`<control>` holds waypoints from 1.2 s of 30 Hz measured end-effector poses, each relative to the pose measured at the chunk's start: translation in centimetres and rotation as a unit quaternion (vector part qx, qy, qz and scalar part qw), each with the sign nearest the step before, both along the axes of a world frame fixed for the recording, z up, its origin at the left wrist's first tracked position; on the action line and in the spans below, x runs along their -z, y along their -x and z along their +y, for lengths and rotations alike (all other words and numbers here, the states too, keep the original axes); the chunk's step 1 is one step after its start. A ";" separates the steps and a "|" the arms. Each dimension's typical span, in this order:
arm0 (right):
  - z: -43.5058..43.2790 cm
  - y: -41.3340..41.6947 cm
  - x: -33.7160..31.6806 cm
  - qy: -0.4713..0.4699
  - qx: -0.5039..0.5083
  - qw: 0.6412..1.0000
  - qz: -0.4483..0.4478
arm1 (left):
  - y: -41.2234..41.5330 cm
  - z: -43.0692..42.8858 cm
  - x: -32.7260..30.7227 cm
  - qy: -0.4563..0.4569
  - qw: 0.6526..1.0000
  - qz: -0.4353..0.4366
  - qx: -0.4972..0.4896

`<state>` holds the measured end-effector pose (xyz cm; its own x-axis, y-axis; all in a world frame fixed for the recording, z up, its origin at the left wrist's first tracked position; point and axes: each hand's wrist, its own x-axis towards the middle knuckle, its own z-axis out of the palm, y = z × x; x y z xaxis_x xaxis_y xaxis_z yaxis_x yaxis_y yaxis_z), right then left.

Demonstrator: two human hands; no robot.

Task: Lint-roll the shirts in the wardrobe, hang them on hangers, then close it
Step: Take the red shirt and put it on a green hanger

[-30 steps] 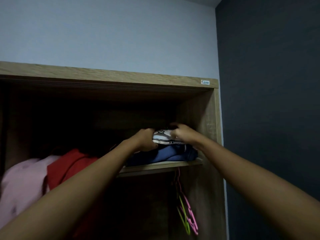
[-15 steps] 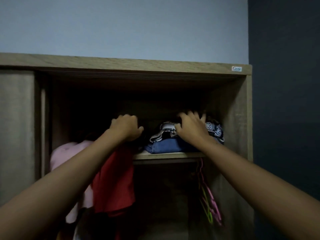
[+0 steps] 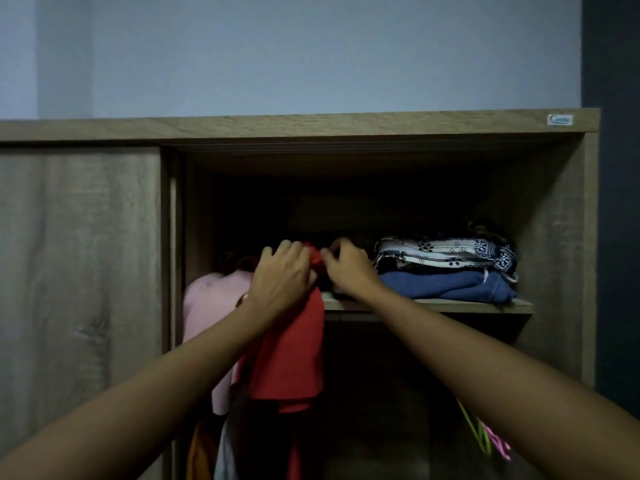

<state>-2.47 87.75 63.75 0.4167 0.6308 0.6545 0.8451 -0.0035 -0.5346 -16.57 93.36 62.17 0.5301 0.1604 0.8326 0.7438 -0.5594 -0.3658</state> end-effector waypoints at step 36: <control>-9.2 3.1 4.8 -0.207 -0.084 0.959 -0.176 | 2.5 -1.1 1.3 0.291 0.929 -0.066 0.220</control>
<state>-5.53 78.57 58.97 0.0400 0.3248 0.9449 0.9434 0.2994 -0.1429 -19.04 92.31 60.82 0.5506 0.3958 0.7350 0.4138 -0.8941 0.1715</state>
